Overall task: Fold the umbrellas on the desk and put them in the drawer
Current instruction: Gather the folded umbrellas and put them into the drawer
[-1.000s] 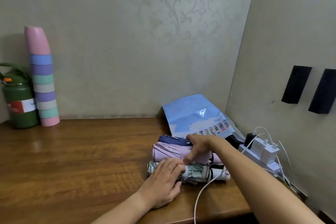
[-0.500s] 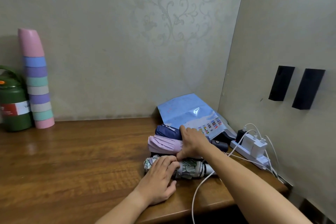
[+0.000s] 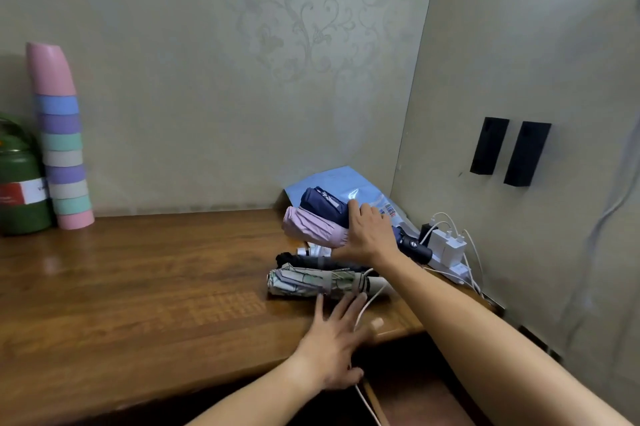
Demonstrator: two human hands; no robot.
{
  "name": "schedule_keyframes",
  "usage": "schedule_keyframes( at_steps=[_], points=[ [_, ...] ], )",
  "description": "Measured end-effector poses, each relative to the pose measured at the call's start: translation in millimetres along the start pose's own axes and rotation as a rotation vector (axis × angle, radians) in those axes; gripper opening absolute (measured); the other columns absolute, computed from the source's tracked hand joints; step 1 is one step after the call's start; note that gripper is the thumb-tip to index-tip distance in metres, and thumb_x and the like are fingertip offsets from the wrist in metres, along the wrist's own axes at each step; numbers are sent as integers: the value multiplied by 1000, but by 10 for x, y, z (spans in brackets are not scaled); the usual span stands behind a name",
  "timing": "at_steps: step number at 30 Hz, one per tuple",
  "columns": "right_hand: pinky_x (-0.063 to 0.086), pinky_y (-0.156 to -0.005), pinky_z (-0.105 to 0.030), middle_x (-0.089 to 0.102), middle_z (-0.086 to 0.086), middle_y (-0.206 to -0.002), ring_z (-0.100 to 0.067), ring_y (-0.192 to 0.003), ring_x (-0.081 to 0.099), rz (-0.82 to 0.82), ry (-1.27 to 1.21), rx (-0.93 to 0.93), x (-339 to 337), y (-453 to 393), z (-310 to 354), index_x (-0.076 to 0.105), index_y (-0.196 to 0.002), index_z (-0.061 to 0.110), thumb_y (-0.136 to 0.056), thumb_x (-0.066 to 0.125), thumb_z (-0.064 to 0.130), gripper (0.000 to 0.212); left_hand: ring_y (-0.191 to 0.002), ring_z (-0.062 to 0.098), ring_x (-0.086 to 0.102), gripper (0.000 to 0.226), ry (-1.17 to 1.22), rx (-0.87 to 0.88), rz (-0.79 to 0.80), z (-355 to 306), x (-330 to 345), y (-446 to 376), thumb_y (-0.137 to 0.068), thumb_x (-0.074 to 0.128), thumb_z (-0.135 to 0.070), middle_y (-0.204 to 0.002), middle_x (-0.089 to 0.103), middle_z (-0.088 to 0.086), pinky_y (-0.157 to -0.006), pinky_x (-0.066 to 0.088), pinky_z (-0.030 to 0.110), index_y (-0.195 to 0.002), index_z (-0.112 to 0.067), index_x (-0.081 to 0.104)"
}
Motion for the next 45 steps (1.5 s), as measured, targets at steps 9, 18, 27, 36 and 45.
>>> schedule_keyframes(
  at_steps=[9, 18, 27, 36, 45],
  points=[
    [37, -74, -36, 48, 2, -100, -26, -96, 52, 38, -41, 88, -412, 486, -310, 37, -110, 20, -55, 71, 65, 78, -156, 28, 18, 92, 68, -21, 102, 241, -40, 89, -85, 66, -24, -168, 16, 9, -122, 13, 64, -161, -42, 16],
    [56, -81, -31, 63, -2, -106, -21, -95, 63, 526, -105, 440, -391, 1383, -1016, 52, -116, 15, -49, 75, 61, 85, -151, 22, 16, 95, 197, -19, 119, 391, -47, -161, -66, 54, -58, -159, 25, 3, -120, 14, 52, -156, -38, 33],
    [55, -77, -28, 73, 0, -110, -19, -93, 71, 1004, 105, 671, -1, 2244, -1546, 67, -122, 13, -60, 77, 59, 79, -116, 27, 51, 48, 77, 44, -430, 185, -205, -494, -93, 33, -56, -120, 52, 3, -88, 34, 42, -99, -30, 72],
    [48, -105, -42, 56, -4, -143, -27, -131, 57, 828, 3, 718, 1299, 2135, -1299, 36, -147, 12, -55, 75, 75, 118, -156, 26, 14, 94, -72, -26, -84, 946, -311, -933, -87, 38, -83, -168, 18, 6, -127, 7, 52, -164, -34, 15],
    [43, -110, -42, 49, -13, -147, -32, -137, 48, 759, -125, 714, 2094, 1917, -1078, 20, -158, 8, -66, 76, 75, 126, -156, 24, 12, 134, 17, -121, 101, 1337, -209, -1139, -64, 55, -96, -169, 14, 3, -125, 13, 51, -165, -26, 3]
  ],
)
Point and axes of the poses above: each hand's wrist, its own y-axis away from the middle knuckle, its own x-axis out of the palm, z = x × y, the point moved 4 cm from there along -y, towards the middle knuckle
